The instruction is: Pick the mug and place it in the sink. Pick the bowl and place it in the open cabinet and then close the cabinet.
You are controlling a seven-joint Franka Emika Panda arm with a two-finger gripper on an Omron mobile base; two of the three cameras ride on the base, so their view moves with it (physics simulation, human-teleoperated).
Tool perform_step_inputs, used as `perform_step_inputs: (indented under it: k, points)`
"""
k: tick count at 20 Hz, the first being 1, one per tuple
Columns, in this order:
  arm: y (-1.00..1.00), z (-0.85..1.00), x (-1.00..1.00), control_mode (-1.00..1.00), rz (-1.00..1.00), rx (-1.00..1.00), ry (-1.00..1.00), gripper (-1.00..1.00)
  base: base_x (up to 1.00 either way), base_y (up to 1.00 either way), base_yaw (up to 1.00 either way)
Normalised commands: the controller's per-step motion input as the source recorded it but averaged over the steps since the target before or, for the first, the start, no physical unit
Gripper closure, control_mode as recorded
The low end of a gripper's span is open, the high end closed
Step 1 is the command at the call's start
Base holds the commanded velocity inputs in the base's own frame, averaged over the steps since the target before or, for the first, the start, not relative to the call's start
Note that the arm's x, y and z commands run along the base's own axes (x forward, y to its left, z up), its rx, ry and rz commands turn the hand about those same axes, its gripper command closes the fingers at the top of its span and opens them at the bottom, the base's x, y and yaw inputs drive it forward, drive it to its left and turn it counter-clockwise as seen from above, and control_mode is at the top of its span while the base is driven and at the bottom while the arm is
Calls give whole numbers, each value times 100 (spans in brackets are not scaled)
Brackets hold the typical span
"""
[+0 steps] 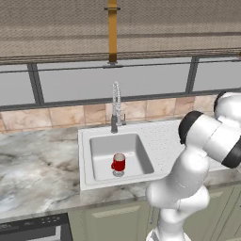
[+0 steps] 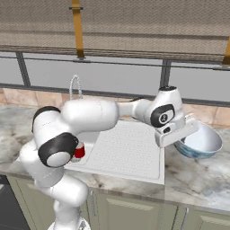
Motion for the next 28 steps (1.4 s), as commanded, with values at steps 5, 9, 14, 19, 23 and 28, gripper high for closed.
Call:
perform_step_inputs:
  k: [5, 9, 14, 19, 23, 28]
  points:
    - [87, 93, -37, -100, 12, 0, -3, 100, 0, 0, 0]
    - [78, 95, -45, -100, 17, -2, 2, 100, 0, 0, 0]
    - [80, 62, -65, -100, 15, -15, 0, 100, 0, 0, 0]
    - [98, 17, -48, -100, 19, -6, 0, 100, 0, 0, 0]
    - [99, 2, -35, -100, 20, 0, 1, 100, 0, 0, 0]
    - [58, 56, -13, -100, 19, 0, 6, 100, 0, 0, 0]
